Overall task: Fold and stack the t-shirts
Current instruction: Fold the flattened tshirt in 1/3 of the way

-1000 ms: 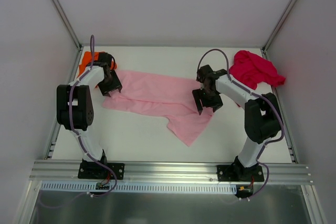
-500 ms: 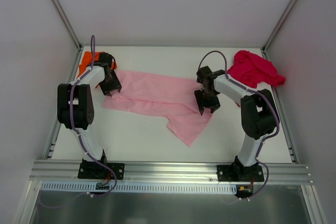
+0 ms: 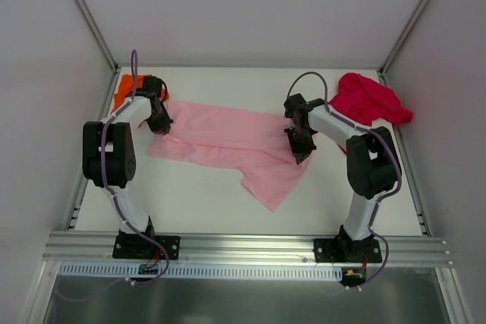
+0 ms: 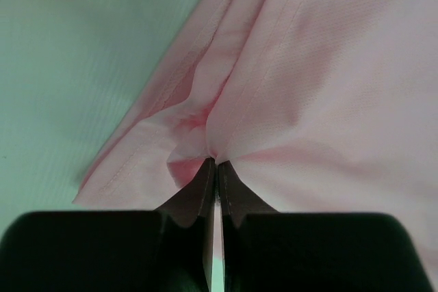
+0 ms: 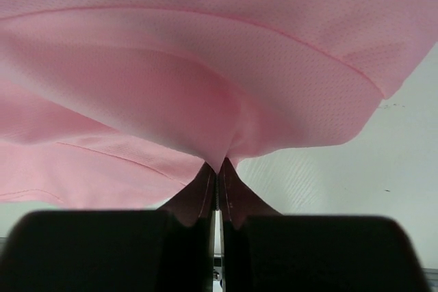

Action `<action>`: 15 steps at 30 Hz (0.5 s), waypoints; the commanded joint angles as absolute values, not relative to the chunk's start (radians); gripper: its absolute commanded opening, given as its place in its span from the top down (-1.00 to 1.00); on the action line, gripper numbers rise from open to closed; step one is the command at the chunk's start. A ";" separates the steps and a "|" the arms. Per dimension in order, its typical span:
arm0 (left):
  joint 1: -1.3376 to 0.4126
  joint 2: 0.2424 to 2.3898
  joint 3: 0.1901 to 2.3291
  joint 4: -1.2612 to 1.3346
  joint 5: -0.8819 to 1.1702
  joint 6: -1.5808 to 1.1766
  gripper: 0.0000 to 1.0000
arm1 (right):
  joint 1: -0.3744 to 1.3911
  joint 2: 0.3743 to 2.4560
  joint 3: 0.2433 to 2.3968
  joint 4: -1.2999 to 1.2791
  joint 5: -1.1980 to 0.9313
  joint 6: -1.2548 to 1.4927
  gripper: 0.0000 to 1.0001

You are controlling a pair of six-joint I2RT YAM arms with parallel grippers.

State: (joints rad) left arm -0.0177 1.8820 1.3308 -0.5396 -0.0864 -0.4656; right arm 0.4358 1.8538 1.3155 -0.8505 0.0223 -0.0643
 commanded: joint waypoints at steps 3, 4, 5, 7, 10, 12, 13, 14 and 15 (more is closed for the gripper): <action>-0.020 1.750 1.342 -0.462 -0.072 -0.482 1.00 | 0.433 1.888 1.529 -0.923 0.083 -0.092 0.98; -0.021 1.747 1.382 -0.472 -0.074 -0.483 1.00 | 0.431 1.907 1.573 -0.939 0.095 -0.094 0.98; -0.023 1.747 1.403 -0.482 -0.075 -0.485 1.00 | 0.428 1.920 1.624 -0.957 0.103 -0.094 0.98; -0.025 1.746 1.459 -0.502 -0.072 -0.485 1.00 | 0.425 1.953 1.790 -1.011 0.130 -0.100 0.98; -0.025 1.738 1.499 -0.474 -0.064 -0.483 1.00 | 0.410 2.026 2.002 -1.078 0.179 -0.110 0.98; -0.026 1.749 1.535 -0.436 -0.034 -0.482 1.00 | 0.384 2.075 2.084 -1.101 0.198 -0.091 0.98; -0.026 1.773 1.558 -0.431 -0.025 -0.479 1.00 | 0.374 2.100 2.150 -1.103 0.195 -0.080 0.98; -0.026 1.795 1.590 -0.439 -0.029 -0.479 1.00 | 0.359 2.111 2.176 -1.101 0.189 -0.072 0.98; -0.026 1.818 1.664 -0.471 -0.029 -0.480 1.00 | 0.353 2.120 2.196 -1.101 0.187 -0.065 0.98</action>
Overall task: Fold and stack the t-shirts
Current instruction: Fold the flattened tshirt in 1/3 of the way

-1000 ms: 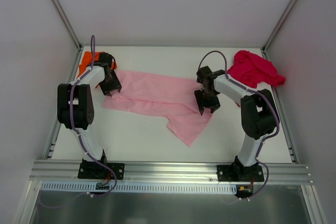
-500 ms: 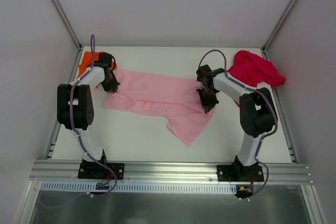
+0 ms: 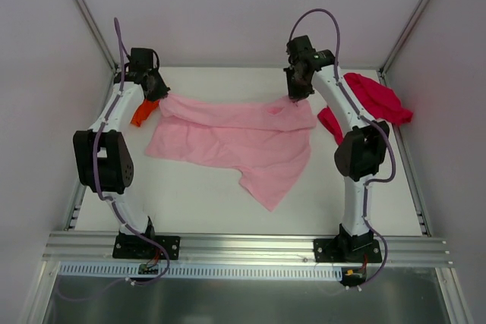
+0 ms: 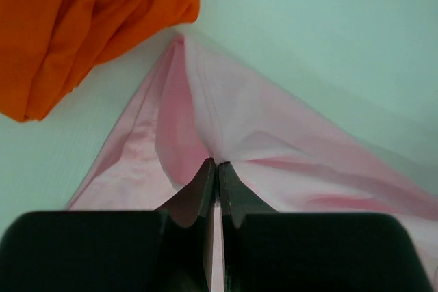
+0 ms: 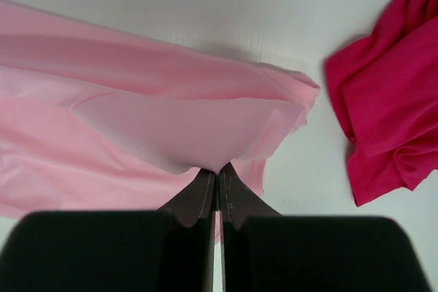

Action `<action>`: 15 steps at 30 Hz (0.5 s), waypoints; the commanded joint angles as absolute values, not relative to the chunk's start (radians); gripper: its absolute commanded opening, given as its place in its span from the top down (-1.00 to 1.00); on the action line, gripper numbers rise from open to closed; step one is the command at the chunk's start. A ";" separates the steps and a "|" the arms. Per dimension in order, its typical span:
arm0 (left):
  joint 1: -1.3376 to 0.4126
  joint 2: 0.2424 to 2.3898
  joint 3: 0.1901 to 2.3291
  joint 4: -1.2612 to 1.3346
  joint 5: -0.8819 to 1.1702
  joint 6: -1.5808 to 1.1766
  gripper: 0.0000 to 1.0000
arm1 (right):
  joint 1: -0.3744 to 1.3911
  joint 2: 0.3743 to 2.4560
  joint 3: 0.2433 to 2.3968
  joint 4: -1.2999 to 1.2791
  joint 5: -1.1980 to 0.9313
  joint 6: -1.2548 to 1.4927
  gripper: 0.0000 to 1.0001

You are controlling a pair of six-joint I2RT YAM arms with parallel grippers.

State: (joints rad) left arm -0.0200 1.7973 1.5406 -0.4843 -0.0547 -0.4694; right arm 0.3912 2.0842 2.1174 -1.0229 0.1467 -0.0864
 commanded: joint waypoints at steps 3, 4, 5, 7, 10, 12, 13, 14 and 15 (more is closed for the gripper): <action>-0.028 1.897 1.762 -0.491 -0.032 -0.469 1.00 | 0.344 2.137 2.235 -1.104 0.219 -0.069 0.98; -0.028 1.923 1.778 -0.492 -0.038 -0.468 1.00 | 0.342 2.134 2.214 -1.100 0.238 -0.078 0.98; -0.028 1.931 1.792 -0.486 -0.043 -0.466 1.00 | 0.341 2.114 2.192 -1.092 0.300 -0.077 0.98; -0.028 1.942 1.801 -0.451 -0.043 -0.468 1.00 | 0.336 2.076 2.075 -1.016 0.375 -0.074 0.98; -0.028 1.960 1.827 -0.422 -0.046 -0.477 1.00 | 0.331 1.991 1.926 -0.892 0.446 -0.064 0.98; -0.028 1.988 1.847 -0.408 -0.045 -0.486 1.00 | 0.333 1.970 1.887 -0.835 0.492 -0.069 0.98; -0.028 2.005 1.888 -0.414 -0.041 -0.497 1.00 | 0.330 1.983 1.881 -0.827 0.506 -0.077 0.98; -0.028 2.022 1.914 -0.426 -0.038 -0.503 1.00 | 0.327 1.993 1.890 -0.828 0.517 -0.075 0.98; -0.028 2.057 1.942 -0.439 -0.040 -0.509 1.00 | 0.322 2.002 1.899 -0.830 0.528 -0.069 0.98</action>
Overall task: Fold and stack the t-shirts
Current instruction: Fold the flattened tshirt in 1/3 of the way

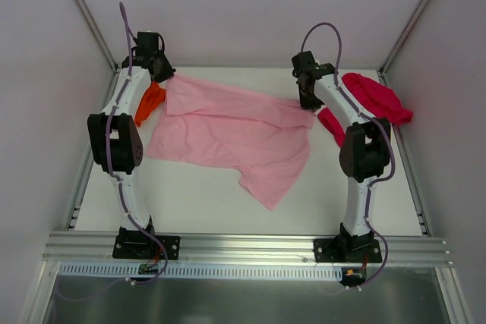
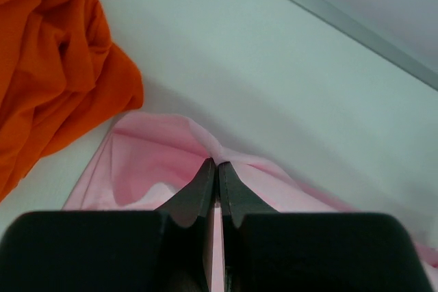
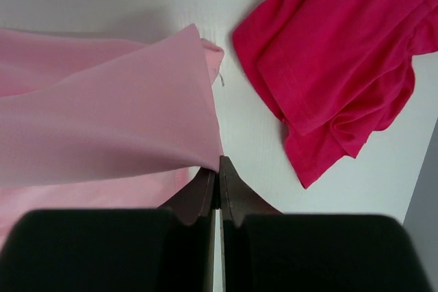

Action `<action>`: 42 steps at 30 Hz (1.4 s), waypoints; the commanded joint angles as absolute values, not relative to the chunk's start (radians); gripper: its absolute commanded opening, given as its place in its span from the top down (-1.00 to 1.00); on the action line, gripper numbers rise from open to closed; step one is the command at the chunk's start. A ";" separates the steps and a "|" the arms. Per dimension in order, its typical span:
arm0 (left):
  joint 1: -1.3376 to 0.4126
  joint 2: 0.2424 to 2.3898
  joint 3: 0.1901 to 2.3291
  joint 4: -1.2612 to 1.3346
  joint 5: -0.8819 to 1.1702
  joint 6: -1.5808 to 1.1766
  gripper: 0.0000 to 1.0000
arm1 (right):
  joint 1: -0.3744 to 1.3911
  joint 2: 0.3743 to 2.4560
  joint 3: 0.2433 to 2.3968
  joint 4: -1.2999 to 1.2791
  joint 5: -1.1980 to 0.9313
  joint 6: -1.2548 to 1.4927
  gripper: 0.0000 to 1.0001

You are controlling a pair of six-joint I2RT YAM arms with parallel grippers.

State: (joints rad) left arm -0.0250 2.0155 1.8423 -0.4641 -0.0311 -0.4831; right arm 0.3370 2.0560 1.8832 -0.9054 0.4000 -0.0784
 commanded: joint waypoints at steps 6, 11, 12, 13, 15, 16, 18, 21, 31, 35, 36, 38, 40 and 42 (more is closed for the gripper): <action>-0.026 2.130 2.071 -0.463 -0.014 -0.566 1.00 | 0.293 2.071 2.094 -0.812 0.543 -0.090 0.98; -0.026 2.149 2.181 -0.459 0.040 -0.578 1.00 | 0.276 2.007 2.094 -0.730 0.537 -0.090 0.98; -0.028 2.123 2.168 -0.448 0.047 -0.578 1.00 | 0.276 1.978 2.059 -0.659 0.534 -0.098 0.98; -0.028 2.111 2.146 -0.443 0.048 -0.577 1.00 | 0.276 1.907 1.958 -0.605 0.532 -0.104 0.98; -0.031 2.083 2.114 -0.431 0.060 -0.565 1.00 | 0.278 1.852 1.866 -0.501 0.484 -0.115 0.98; -0.031 2.079 2.076 -0.433 0.061 -0.561 1.00 | 0.278 1.845 1.858 -0.515 0.468 -0.117 0.98; -0.031 2.059 2.019 -0.431 0.064 -0.551 1.00 | 0.281 1.867 1.903 -0.628 0.409 -0.121 0.98; -0.032 2.004 1.870 -0.407 0.083 -0.534 1.00 | 0.290 1.859 1.904 -0.712 0.309 -0.150 0.98; -0.031 1.875 1.643 -0.364 0.086 -0.474 1.00 | 0.354 1.712 1.677 -0.787 0.301 -0.143 0.98; -0.031 1.833 1.603 -0.359 0.075 -0.466 1.00 | 0.357 1.683 1.661 -0.874 0.256 -0.137 0.98; -0.031 1.829 1.597 -0.364 0.072 -0.463 1.00 | 0.362 1.671 1.649 -0.880 0.249 -0.132 0.98; -0.031 1.839 1.598 -0.389 0.066 -0.454 1.00 | 0.377 1.640 1.625 -0.897 0.229 -0.114 0.98; -0.031 1.848 1.601 -0.409 0.064 -0.448 1.00 | 0.390 1.626 1.602 -0.923 0.187 -0.118 0.98; -0.031 1.862 1.608 -0.445 0.057 -0.445 1.00 | 0.414 1.626 1.592 -0.980 0.155 -0.120 0.98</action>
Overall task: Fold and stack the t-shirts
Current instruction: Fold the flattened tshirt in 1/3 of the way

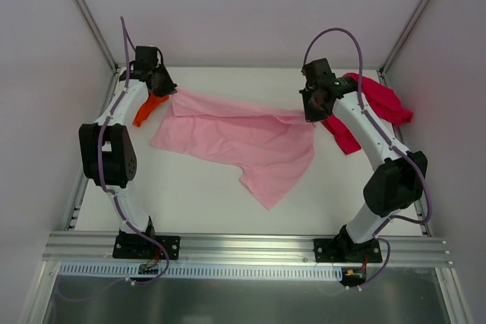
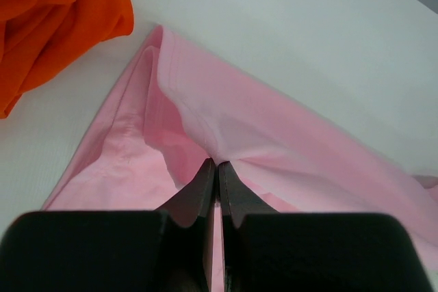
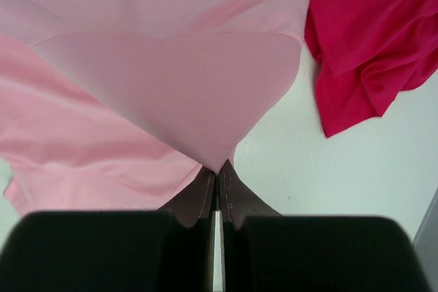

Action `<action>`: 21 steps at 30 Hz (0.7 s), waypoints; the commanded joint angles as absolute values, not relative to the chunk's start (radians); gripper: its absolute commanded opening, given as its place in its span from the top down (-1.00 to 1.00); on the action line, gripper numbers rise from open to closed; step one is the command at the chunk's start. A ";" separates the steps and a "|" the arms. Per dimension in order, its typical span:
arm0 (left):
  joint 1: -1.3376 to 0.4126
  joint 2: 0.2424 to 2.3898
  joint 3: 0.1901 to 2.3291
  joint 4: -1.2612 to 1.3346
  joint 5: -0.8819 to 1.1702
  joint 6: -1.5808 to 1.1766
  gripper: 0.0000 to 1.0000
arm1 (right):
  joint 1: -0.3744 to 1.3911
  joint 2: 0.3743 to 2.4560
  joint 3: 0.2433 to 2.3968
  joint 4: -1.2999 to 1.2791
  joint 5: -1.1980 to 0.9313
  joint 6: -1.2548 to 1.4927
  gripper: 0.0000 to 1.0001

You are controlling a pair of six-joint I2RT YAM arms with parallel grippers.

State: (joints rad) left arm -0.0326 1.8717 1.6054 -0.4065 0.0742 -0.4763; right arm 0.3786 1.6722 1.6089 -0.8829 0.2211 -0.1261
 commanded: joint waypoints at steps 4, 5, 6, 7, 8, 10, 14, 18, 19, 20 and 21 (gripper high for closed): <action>-0.031 1.894 1.612 -0.491 0.060 -0.446 1.00 | 0.448 1.624 1.553 -1.042 0.143 -0.118 0.98; -0.031 1.902 1.615 -0.498 0.058 -0.448 1.00 | 0.454 1.626 1.546 -1.042 0.132 -0.117 0.98; -0.031 1.910 1.614 -0.515 0.057 -0.451 1.00 | 0.454 1.631 1.542 -1.043 0.127 -0.112 0.98; -0.031 1.913 1.609 -0.514 0.057 -0.451 1.00 | 0.457 1.635 1.543 -1.048 0.124 -0.110 0.98; -0.031 1.911 1.592 -0.506 0.060 -0.449 1.00 | 0.460 1.643 1.545 -1.046 0.117 -0.109 0.98; -0.031 1.898 1.575 -0.496 0.061 -0.451 1.00 | 0.462 1.652 1.543 -1.040 0.115 -0.104 0.98; -0.031 1.898 1.577 -0.492 0.060 -0.449 1.00 | 0.462 1.674 1.540 -1.023 0.132 -0.107 0.98; -0.031 1.930 1.606 -0.518 0.051 -0.440 1.00 | 0.462 1.707 1.554 -1.031 0.137 -0.127 0.98; -0.031 1.951 1.629 -0.546 0.040 -0.439 1.00 | 0.462 1.712 1.557 -1.037 0.133 -0.135 0.98; -0.031 1.962 1.641 -0.564 0.035 -0.440 1.00 | 0.462 1.718 1.562 -1.048 0.127 -0.140 0.98; -0.031 1.971 1.647 -0.572 0.034 -0.436 1.00 | 0.460 1.730 1.574 -1.058 0.123 -0.143 0.98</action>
